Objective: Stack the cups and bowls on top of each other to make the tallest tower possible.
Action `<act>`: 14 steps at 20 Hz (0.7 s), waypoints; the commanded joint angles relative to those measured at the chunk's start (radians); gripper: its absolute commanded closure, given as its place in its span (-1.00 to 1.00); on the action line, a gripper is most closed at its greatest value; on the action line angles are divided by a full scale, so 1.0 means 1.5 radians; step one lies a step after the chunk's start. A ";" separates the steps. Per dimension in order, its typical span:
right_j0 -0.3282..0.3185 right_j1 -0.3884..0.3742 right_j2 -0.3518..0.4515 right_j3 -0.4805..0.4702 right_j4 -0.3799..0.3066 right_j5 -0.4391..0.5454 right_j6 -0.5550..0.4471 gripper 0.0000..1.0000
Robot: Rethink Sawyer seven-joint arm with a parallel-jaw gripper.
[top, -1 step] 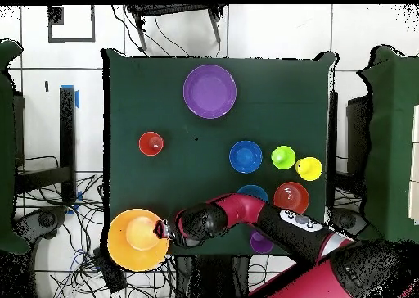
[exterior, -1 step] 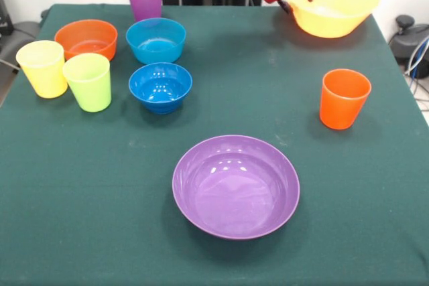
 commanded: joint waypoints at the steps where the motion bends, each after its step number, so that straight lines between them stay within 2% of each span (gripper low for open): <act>1: 0.035 0.024 -0.036 -0.035 -0.103 -0.105 -0.041 1.00; 4: 0.050 0.003 -0.038 -0.030 -0.139 -0.167 -0.004 1.00; 7: 0.064 -0.014 -0.042 -0.024 -0.146 -0.193 0.021 1.00; 10: 0.083 -0.056 -0.056 -0.016 -0.129 -0.217 0.056 1.00; 14: 0.069 -0.051 -0.062 -0.016 -0.111 -0.226 0.037 1.00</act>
